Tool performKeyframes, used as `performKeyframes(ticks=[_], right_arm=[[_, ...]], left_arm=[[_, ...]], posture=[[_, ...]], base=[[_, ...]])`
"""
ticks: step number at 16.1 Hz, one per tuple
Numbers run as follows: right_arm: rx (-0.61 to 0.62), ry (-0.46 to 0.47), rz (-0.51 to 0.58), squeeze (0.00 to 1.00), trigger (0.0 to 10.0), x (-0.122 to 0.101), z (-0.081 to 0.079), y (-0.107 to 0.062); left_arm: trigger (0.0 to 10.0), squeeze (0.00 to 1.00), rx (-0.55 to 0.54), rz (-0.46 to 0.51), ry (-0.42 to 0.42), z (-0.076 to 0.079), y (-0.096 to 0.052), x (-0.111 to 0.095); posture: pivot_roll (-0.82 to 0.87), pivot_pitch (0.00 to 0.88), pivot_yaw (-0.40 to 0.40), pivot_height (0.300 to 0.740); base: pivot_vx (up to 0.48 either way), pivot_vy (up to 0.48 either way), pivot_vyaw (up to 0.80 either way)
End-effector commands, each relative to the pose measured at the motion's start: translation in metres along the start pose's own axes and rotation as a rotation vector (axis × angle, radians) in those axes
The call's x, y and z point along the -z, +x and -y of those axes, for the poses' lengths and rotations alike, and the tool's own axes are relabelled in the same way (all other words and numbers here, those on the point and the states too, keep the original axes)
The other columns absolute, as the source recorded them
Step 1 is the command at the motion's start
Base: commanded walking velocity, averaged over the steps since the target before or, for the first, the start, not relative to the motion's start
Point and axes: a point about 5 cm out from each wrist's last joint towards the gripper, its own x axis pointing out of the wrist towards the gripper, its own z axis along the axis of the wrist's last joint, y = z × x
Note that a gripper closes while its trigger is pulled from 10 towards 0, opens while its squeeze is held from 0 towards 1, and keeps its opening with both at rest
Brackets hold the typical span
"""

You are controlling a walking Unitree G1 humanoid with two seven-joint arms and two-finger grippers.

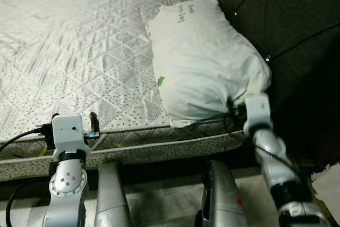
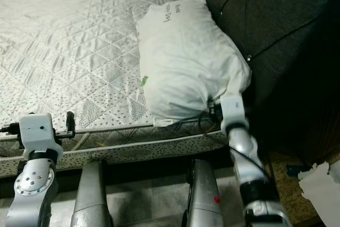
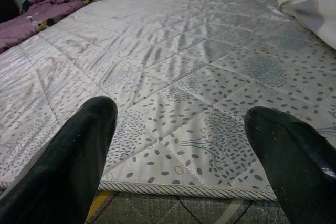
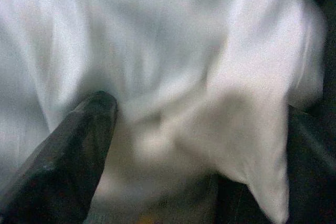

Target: Clean up the room

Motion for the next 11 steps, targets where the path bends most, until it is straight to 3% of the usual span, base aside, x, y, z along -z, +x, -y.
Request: performKeyframes(ticks=[1,2,3,6,9,11], right_arm=[[0.04,-0.01,0.083,1.0,10.0,-0.021,0.007,0.008],[0.071,-0.015,0.132,1.0,10.0,-0.038,0.011,0.014],[0.106,0.0,0.235,1.0,10.0,-0.073,0.011,0.03],[0.06,0.03,0.332,1.0,10.0,-0.109,-0.008,0.046],[-0.05,0.089,0.272,1.0,10.0,-0.112,-0.045,0.06],[-0.134,0.204,0.098,1.0,10.0,-0.104,-0.075,0.069]], left_arm=[[10.0,0.0,0.003,-0.005,0.006,0.001,0.001,0.001],[10.0,0.0,0.002,-0.004,0.007,0.001,0.002,0.0],[10.0,0.0,-0.006,-0.001,0.012,-0.002,0.003,0.0],[10.0,0.0,-0.014,0.004,0.013,-0.003,0.002,-0.002],[10.0,0.0,-0.017,0.0,0.01,-0.002,-0.001,-0.001],[10.0,0.0,-0.012,-0.003,0.007,-0.001,-0.002,-0.001]], posture=[[0.05,0.0,-0.012,0.503],[0.06,0.0,-0.009,0.503],[0.06,0.0,-0.01,0.503],[0.08,0.0,-0.015,0.503],[0.09,0.0,-0.021,0.503],[0.11,0.0,-0.032,0.503]], base=[[0.0,0.0,0.0],[0.0,0.0,0.0],[0.0,0.0,0.0],[0.0,0.0,0.0],[0.0,0.0,0.0],[0.0,0.0,0.0]])
